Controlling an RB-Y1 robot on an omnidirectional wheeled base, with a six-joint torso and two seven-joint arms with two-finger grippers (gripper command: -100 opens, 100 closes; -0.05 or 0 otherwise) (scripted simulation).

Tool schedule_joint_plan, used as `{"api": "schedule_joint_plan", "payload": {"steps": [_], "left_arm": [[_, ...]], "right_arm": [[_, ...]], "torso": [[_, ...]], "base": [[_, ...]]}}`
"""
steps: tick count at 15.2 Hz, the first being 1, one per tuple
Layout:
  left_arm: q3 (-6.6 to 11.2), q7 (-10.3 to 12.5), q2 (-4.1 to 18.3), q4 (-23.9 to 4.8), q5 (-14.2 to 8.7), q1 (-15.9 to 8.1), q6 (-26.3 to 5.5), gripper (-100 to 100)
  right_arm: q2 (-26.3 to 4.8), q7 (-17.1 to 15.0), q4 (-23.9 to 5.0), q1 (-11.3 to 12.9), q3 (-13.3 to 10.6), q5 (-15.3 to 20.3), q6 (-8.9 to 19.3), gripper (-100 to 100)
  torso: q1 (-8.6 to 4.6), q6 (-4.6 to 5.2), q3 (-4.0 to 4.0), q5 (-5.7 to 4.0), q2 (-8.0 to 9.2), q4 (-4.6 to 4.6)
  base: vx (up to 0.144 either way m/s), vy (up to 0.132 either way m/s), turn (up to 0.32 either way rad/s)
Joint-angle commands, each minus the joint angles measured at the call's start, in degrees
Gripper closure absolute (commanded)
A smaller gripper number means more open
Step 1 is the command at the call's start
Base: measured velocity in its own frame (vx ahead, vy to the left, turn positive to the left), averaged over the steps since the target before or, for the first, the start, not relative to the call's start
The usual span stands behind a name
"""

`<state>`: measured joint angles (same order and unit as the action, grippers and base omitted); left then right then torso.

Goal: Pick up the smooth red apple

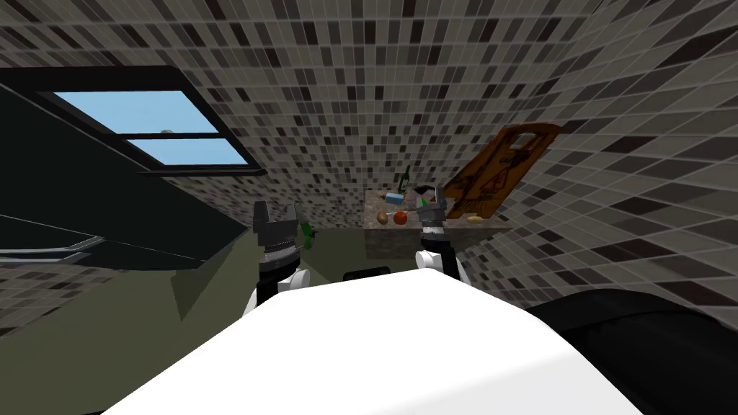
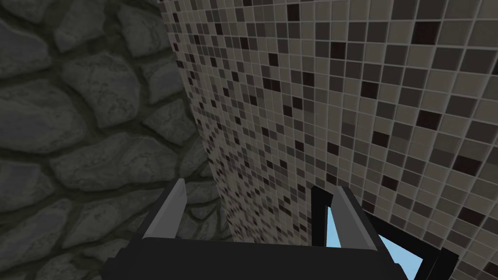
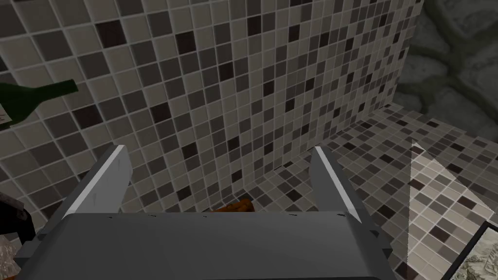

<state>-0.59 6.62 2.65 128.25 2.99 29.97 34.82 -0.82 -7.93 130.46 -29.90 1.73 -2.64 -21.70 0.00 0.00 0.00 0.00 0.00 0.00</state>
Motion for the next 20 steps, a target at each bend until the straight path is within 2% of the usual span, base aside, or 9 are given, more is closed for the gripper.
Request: {"api": "schedule_joint_plan", "payload": {"steps": [1,10,13,14,15,17,18,19,20], "left_arm": [[0.00,0.0,0.0,0.0,0.0,0.0,0.0,0],[0.00,0.0,0.0,0.0,0.0,0.0,0.0,0],[0.00,0.0,0.0,0.0,0.0,0.0,0.0,0],[-0.01,0.0,0.0,0.0,0.0,0.0,0.0,0],[0.00,0.0,0.0,0.0,0.0,0.0,0.0,0],[-0.01,0.0,0.0,0.0,0.0,0.0,0.0,0],[0.00,0.0,0.0,0.0,0.0,0.0,0.0,0],[0.00,0.0,0.0,0.0,0.0,0.0,0.0,0],[0.00,0.0,0.0,0.0,0.0,0.0,0.0,0]], "right_arm": [[-2.0,0.1,-0.6,-0.2,-0.1,0.2,-0.3,-100],[-11.8,1.1,-5.4,-2.2,-1.1,1.5,-2.4,-100],[-16.0,1.7,-8.4,-3.5,-1.7,2.3,-3.7,-100],[-17.0,1.7,-8.4,-3.5,-1.7,2.3,-3.7,-100],[-18.4,2.1,-10.2,-4.2,-2.0,2.8,-4.5,-100],[-19.8,2.1,-10.2,-4.2,-2.0,2.8,-4.5,-100],[-21.9,2.5,-12.0,-5.0,-2.4,3.3,-5.3,-100],[-22.8,2.5,-12.0,-5.0,-2.4,3.3,-5.3,-100],[-24.4,2.9,-14.0,-5.8,-2.8,3.8,-6.2,-100]], "torso": [[0.00,0.00,0.00,0.00,0.00,0.00],[0.14,-0.01,-0.04,0.03,-0.07,-0.02],[0.13,-0.01,-0.05,0.03,-0.08,-0.02],[0.15,-0.01,-0.05,0.03,-0.08,-0.02],[0.16,0.00,-0.04,0.04,-0.07,-0.02],[0.17,0.00,-0.04,0.04,-0.07,-0.02],[0.14,0.00,-0.03,0.03,-0.06,-0.01],[0.15,-0.01,-0.04,0.03,-0.06,-0.02],[0.15,-0.01,-0.04,0.03,-0.08,-0.02]], "base": [[0.002,0.008,0.018],[0.013,0.031,0.037],[0.019,0.040,0.053],[0.016,0.046,0.048],[0.017,0.051,0.053],[0.014,0.038,0.028],[0.016,0.040,0.047],[0.021,0.043,0.053],[0.028,0.050,0.082]]}}
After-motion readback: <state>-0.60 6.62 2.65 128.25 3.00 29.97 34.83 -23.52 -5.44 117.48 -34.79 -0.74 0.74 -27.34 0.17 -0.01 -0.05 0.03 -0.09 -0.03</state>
